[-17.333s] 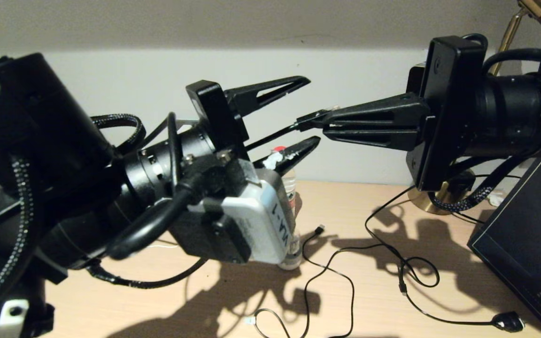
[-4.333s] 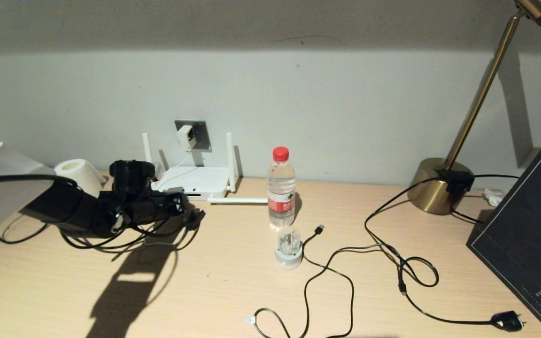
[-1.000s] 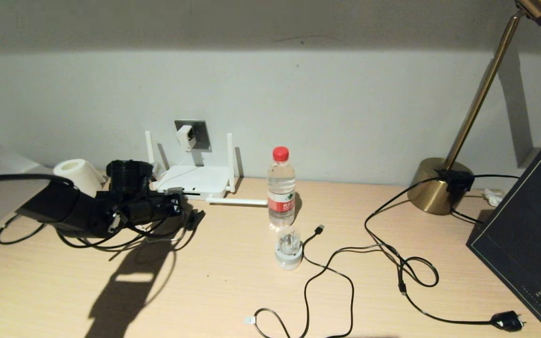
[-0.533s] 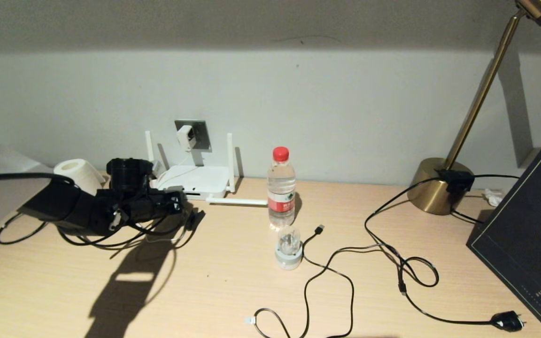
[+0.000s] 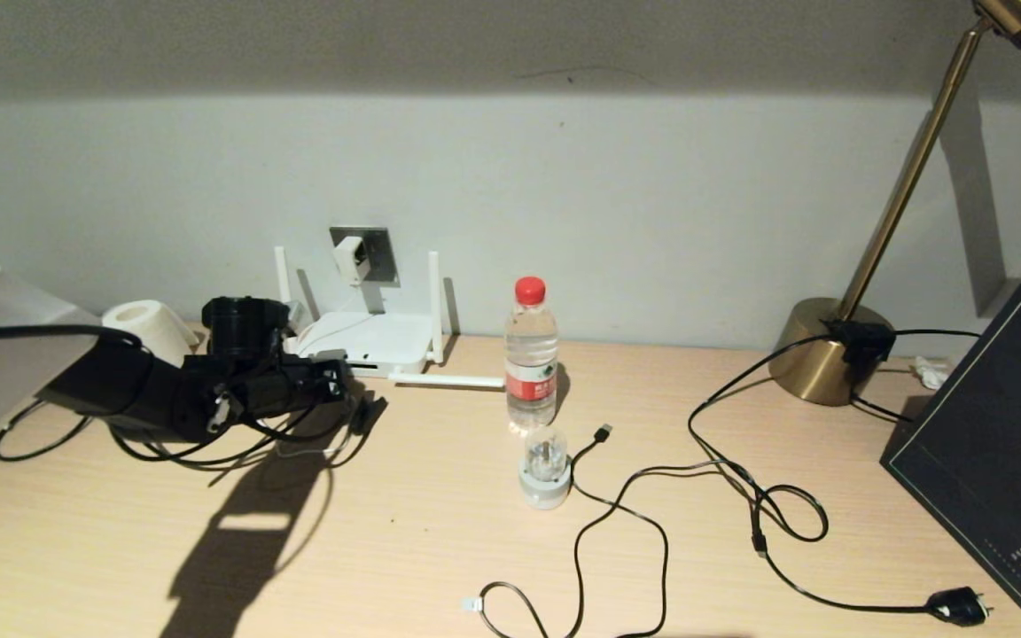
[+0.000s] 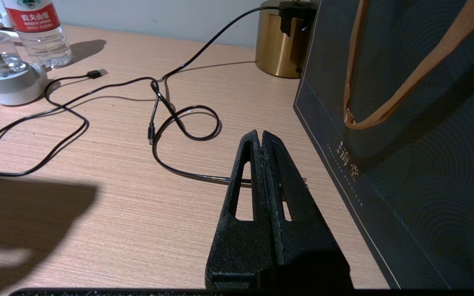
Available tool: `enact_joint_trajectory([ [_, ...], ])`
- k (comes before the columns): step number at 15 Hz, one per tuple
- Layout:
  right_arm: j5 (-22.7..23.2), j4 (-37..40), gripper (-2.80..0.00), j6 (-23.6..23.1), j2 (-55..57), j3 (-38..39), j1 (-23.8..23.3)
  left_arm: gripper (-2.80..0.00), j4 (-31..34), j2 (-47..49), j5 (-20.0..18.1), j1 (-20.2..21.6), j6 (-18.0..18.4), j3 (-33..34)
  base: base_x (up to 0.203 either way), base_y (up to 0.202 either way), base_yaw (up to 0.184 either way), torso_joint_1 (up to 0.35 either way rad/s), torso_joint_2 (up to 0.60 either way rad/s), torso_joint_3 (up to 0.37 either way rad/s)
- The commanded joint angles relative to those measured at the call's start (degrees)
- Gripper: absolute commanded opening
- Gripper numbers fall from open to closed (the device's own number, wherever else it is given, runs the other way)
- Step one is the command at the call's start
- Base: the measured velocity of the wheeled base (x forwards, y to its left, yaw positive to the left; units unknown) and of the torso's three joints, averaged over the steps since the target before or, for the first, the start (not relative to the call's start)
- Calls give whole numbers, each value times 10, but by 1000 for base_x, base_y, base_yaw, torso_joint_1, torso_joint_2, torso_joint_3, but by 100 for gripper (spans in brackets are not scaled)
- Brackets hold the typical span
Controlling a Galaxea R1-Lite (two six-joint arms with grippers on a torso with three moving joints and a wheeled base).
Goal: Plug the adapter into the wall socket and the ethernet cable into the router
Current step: Plug cable into router interface
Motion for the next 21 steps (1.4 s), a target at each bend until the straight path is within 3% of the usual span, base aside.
enact_joint_trajectory([
  [1, 0, 0, -280, 0, 1, 20, 0, -280, -3, 7, 0, 0, -1, -7, 0, 0, 0, 0, 0, 0],
  [21, 0, 0, -280, 0, 1, 20, 0, -280, 2, 46, 0, 1, 25, -36, 0, 0, 0, 0, 0, 0],
])
